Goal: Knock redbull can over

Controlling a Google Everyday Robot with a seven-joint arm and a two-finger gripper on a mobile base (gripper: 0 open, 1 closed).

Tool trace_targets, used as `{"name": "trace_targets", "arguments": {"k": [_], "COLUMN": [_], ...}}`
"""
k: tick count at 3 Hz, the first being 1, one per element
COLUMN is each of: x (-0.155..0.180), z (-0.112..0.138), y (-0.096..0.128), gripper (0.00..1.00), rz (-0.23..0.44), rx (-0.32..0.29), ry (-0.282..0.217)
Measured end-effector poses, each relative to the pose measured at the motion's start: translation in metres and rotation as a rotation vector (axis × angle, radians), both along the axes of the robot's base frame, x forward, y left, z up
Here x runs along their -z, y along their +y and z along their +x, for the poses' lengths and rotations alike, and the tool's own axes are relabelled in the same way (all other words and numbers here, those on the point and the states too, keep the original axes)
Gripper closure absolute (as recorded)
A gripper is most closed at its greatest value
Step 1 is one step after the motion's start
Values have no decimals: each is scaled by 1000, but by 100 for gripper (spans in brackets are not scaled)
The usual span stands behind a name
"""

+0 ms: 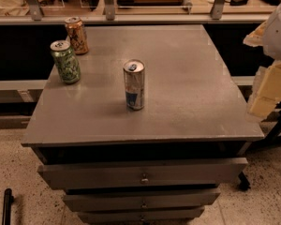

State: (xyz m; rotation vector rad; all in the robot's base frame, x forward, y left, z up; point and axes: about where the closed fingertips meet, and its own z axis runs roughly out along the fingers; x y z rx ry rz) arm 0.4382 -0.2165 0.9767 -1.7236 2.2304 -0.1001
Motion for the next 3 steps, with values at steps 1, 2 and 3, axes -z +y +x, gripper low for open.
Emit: {"name": "trace_targets", "arguments": {"k": [1,2,3], "x": [0,-4,-31], "z": [0,13,36], "y": [0,7,29], "gripper": [0,0,0], "rz": [0,65,186], "rx": [0,-24,-101], "ry": [0,-35,-117]}}
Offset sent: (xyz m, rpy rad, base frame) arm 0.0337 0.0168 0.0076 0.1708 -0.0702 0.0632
